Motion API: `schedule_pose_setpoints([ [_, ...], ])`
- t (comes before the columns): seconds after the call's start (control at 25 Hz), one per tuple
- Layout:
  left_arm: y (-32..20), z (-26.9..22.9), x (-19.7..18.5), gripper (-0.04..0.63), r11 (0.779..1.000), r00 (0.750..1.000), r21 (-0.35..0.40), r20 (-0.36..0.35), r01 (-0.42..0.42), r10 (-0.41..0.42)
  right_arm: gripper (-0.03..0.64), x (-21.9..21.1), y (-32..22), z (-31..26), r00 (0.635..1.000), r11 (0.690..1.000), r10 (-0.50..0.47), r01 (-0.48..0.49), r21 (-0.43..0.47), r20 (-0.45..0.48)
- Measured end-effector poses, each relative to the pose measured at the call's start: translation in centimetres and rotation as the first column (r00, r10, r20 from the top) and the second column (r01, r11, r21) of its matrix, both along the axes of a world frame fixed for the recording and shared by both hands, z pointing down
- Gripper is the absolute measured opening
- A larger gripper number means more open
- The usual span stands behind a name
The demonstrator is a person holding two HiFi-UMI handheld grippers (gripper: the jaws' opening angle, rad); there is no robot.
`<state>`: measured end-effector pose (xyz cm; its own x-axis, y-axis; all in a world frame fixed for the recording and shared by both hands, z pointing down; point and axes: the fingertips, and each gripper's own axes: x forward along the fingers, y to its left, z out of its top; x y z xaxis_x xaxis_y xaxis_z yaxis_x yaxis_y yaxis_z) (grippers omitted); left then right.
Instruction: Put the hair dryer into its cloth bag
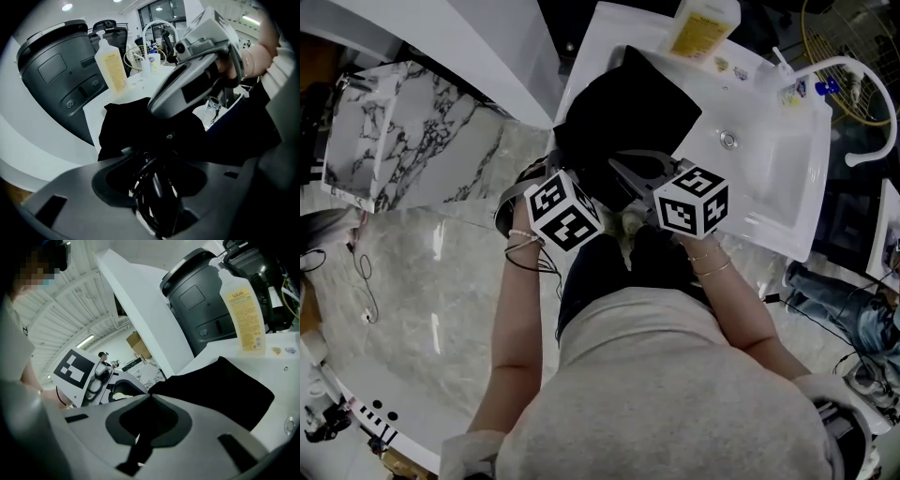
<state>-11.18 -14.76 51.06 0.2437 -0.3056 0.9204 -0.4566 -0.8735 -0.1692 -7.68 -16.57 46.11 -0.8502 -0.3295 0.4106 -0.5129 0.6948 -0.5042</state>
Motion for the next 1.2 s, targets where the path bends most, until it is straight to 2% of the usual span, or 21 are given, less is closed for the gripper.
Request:
schedule_pose_setpoints([
  [0.16, -0.6, 0.2, 0.7, 0.212, 0.999, 1.000, 0.048, 0.031, -0.001, 0.000, 0.006, 0.1, 0.4, 0.2, 1.000, 1.000, -0.006, 0.006, -0.005, -0.009],
  [0.24, -0.7, 0.2, 1.0, 0.213, 0.997, 1.000, 0.074, 0.021, 0.002, -0.004, 0.006, 0.2, 0.5, 0.3, 1.000, 1.000, -0.007, 0.007, -0.009, -0.014],
  [0.36, -0.8, -0.1, 1.3, 0.212, 0.995, 0.999, 0.100, -0.026, 0.022, -0.020, 0.006, 0.4, 0.4, 0.3, 1.000, 1.000, -0.006, 0.006, -0.008, -0.016],
  [0.52, -0.8, -2.2, 0.2, 0.261, 0.981, 0.982, 0.131, -0.145, 0.144, -0.125, 0.006, 0.8, 0.4, 0.2, 1.000, 1.000, -0.001, 0.001, -0.006, -0.013],
  [0.68, 0.7, -3.1, -1.4, 0.270, 0.970, 0.949, 0.079, -0.240, 0.230, -0.205, 0.006, 1.0, 0.6, 0.3, 1.000, 1.000, -0.010, 0.010, -0.003, -0.014],
  [0.88, 3.6, -2.1, -3.6, 0.269, 0.944, 0.903, -0.007, -0.287, 0.331, -0.319, 0.006, 0.9, 0.7, 0.2, 1.000, 1.000, -0.015, 0.015, -0.003, -0.009],
  [1.0, 5.0, -1.1, -4.5, 0.268, 0.930, 0.893, -0.027, -0.270, 0.366, -0.359, 0.006, 1.0, 0.6, 0.2, 1.000, 1.000, -0.016, 0.016, 0.001, -0.008],
  [1.12, 5.7, 0.0, -5.4, 0.267, 0.936, 0.919, 0.000, -0.189, 0.352, -0.346, 0.006, 1.0, 0.7, 0.3, 1.000, 1.000, -0.020, 0.020, 0.001, -0.013],
  [1.16, 5.8, 0.3, -5.6, 0.255, 0.941, 0.930, 0.015, -0.156, 0.339, -0.333, 0.006, 1.0, 0.7, 0.4, 1.000, 1.000, -0.023, 0.023, -0.001, -0.015],
  [1.2, 5.8, 0.4, -5.7, 0.214, 0.946, 0.940, 0.029, -0.127, 0.324, -0.318, 0.006, 1.0, 0.8, 0.4, 1.000, 1.000, -0.024, 0.024, -0.002, -0.016],
])
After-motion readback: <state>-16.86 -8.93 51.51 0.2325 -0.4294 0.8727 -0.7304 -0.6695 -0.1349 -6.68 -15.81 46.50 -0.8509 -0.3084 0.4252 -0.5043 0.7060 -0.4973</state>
